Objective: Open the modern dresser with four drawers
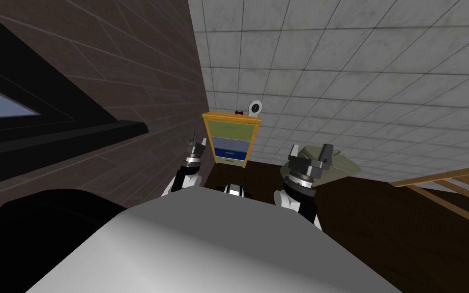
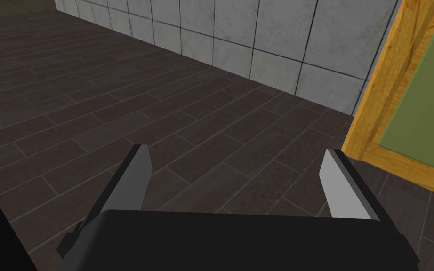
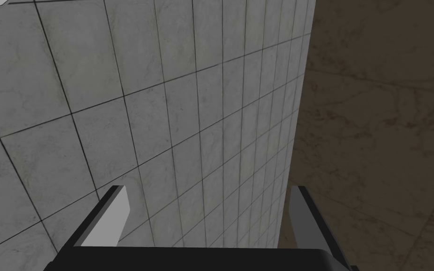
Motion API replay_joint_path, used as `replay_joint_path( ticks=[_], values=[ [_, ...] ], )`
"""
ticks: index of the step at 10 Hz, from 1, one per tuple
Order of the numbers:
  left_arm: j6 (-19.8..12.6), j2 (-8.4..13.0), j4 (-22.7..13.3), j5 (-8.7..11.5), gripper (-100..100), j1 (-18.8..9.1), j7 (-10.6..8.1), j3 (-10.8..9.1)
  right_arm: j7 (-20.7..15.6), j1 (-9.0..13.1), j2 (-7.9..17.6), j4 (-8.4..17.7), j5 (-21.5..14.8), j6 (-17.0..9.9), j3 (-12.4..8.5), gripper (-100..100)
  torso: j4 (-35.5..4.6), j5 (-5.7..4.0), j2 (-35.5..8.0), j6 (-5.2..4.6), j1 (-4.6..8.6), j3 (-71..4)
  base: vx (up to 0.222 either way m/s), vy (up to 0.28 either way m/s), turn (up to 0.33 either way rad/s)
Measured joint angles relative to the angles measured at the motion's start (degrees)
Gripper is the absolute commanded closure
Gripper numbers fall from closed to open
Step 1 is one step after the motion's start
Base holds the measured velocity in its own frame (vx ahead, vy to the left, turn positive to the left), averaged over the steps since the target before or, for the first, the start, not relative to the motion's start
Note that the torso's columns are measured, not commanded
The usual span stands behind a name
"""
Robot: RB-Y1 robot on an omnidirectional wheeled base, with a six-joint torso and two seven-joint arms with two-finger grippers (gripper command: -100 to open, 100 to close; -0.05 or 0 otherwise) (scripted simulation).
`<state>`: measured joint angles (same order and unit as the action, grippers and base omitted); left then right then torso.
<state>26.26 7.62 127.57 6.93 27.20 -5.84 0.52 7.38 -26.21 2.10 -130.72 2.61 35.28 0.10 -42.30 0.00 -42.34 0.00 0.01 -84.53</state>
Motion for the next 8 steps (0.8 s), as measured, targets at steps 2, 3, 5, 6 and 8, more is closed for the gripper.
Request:
replay_joint_path(
  ticks=[2,3,5,6,8],
  values=[
    [-3.09,0.29,0.01,0.37,-100,-0.85,0.06,-0.32,0.00,0.00,0.00,0.00,0.00,0.00,0.00,0,0.03,0.00,0.09,0.00,0.01,-0.06,0.128,-0.006,-0.003],
    [-4.35,0.45,-0.19,0.57,-100,-1.10,0.02,-0.47,0.00,0.00,0.00,0.00,0.00,0.00,0.00,0,0.03,0.00,0.07,0.00,-0.01,-0.05,0.093,-0.014,-0.003],
    [-6.85,0.50,0.01,0.87,-100,-1.23,0.09,-0.57,0.00,0.00,0.00,0.00,0.00,0.00,0.00,0,0.01,0.00,0.03,0.00,-0.03,-0.01,0.111,-0.009,-0.003],
    [-8.19,0.40,0.00,0.99,-100,-1.64,0.15,-0.64,0.00,0.00,0.00,0.00,0.00,0.00,0.00,0,0.02,0.00,0.05,0.00,0.03,-0.04,0.111,-0.008,-0.002],
    [-10.49,0.19,-0.35,1.23,-100,-2.27,0.26,-0.76,0.00,0.00,0.00,0.00,0.00,0.00,0.00,0,0.03,0.01,0.08,0.00,-0.04,-0.05,0.108,-0.001,-0.003]
  ],
)
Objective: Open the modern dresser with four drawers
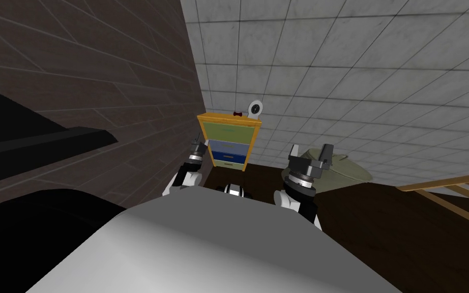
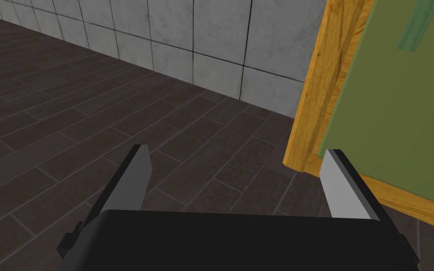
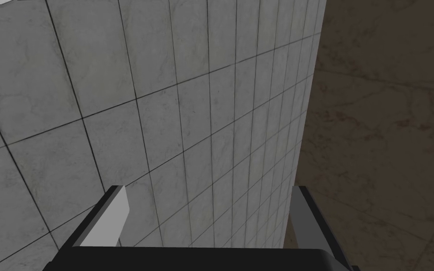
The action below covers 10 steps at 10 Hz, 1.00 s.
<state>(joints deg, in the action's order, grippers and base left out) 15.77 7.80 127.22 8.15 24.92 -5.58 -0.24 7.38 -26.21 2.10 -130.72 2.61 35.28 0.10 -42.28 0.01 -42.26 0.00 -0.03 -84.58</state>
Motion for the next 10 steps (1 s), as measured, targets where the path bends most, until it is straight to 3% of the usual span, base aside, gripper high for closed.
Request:
replay_joint_path(
  ticks=[10],
  values=[
    [-11.53,-0.54,-0.90,1.43,-100,-2.87,0.25,-1.09,0.00,0.00,0.00,0.00,0.00,0.00,0.00,0,0.01,-0.01,0.04,0.00,0.05,-0.02,0.101,-0.006,-0.002]
  ],
)
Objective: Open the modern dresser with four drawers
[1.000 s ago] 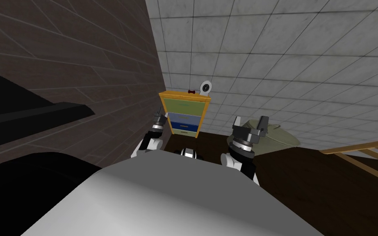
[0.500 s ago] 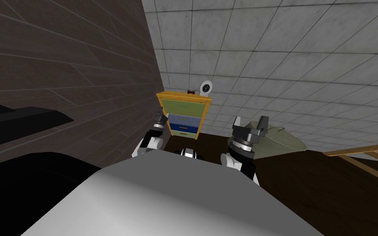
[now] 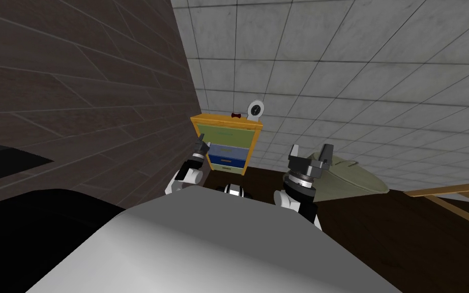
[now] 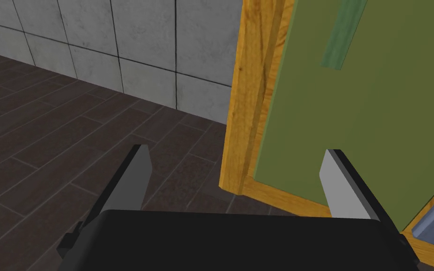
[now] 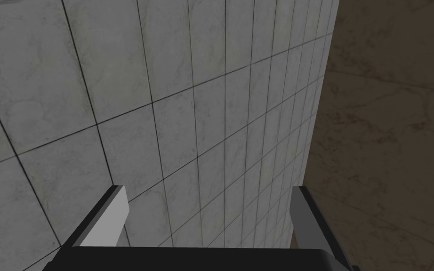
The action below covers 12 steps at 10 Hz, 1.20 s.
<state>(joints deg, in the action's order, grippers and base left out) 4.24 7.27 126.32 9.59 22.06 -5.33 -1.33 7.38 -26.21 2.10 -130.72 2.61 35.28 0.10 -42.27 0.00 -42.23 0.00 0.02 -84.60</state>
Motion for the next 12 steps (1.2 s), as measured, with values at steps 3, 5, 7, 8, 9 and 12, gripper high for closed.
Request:
replay_joint_path(
  ticks=[3,5,7,8,9,12],
  values=[
    [-4.28,-0.22,-0.34,0.42,-100,-1.02,0.17,-0.25,0.00,0.00,0.00,0.00,0.00,0.00,0.00,0,-0.01,0.01,-0.06,0.00,-0.04,0.03,0.132,-0.007,-0.004],
    [-7.10,-0.08,-0.66,0.93,-100,-1.65,0.09,-0.66,0.00,0.00,0.00,0.00,0.00,0.00,0.00,0,-0.02,0.00,-0.08,0.00,-0.01,0.04,0.119,-0.007,-0.002],
    [-9.91,-0.21,-1.06,1.34,-100,-2.43,0.06,-1.00,0.00,0.00,0.00,0.00,0.00,0.00,0.00,0,-0.03,0.01,-0.10,0.00,-0.02,0.06,0.123,-0.003,-0.003],
    [-11.38,-0.66,-1.03,1.34,-100,-2.69,0.23,-0.95,0.00,0.00,0.00,0.00,0.00,0.00,0.00,0,-0.01,0.01,-0.03,0.00,-0.02,0.02,0.115,-0.003,-0.003],
    [-12.70,-0.71,-1.16,1.63,-100,-3.05,0.20,-1.21,0.00,0.00,0.00,0.00,0.00,0.00,0.00,0,-0.01,0.01,-0.06,0.00,-0.02,0.03,0.103,-0.012,-0.002],
    [-15.85,-2.80,-1.45,1.84,-100,-3.65,0.39,-1.24,0.00,0.01,0.00,0.00,0.00,0.00,0.00,0,-0.03,0.02,-0.11,0.00,-0.06,0.06,0.076,0.001,-0.001]
  ],
)
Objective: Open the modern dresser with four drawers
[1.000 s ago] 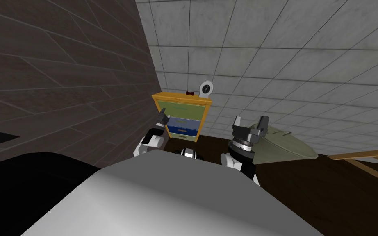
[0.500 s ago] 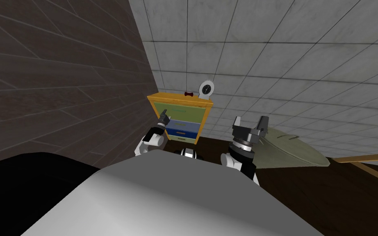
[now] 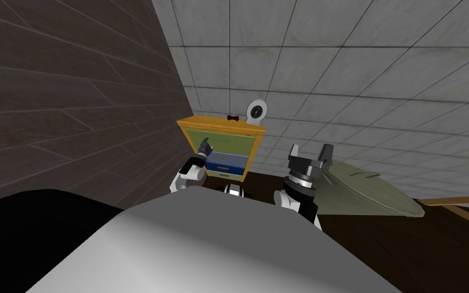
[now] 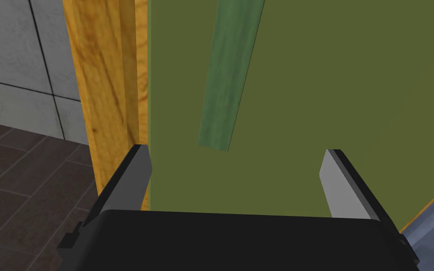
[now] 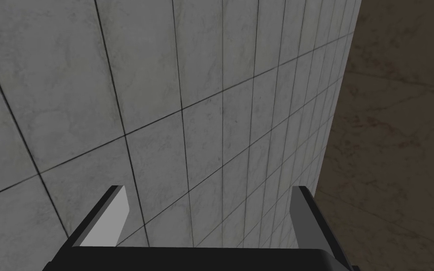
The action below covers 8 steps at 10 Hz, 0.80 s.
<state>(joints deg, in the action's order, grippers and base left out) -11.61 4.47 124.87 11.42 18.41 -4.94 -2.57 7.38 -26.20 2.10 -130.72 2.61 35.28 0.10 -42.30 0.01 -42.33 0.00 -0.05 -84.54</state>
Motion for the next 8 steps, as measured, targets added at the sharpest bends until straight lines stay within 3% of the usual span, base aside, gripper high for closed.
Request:
replay_joint_path(
  ticks=[2,3,8],
  values=[
    [-0.75,0.06,0.84,0.16,-100,0.26,-0.07,-0.18,0.00,0.00,0.00,0.00,0.00,0.00,0.00,0,0.01,0.00,0.09,0.01,-0.03,-0.04,0.080,0.018,-0.003],
    [-0.91,0.08,0.97,0.18,100,0.28,-0.10,-0.22,0.00,0.00,0.00,0.00,0.00,0.00,0.00,0,0.02,0.00,0.01,0.00,0.04,-0.03,0.009,0.003,0.001],
    [-1.26,0.42,2.97,0.51,100,1.77,-0.17,0.29,0.00,0.04,-0.01,0.01,0.00,-0.01,0.01,0,0.00,-0.01,0.00,0.00,0.04,0.00,-0.153,-0.008,0.018]
  ],
)
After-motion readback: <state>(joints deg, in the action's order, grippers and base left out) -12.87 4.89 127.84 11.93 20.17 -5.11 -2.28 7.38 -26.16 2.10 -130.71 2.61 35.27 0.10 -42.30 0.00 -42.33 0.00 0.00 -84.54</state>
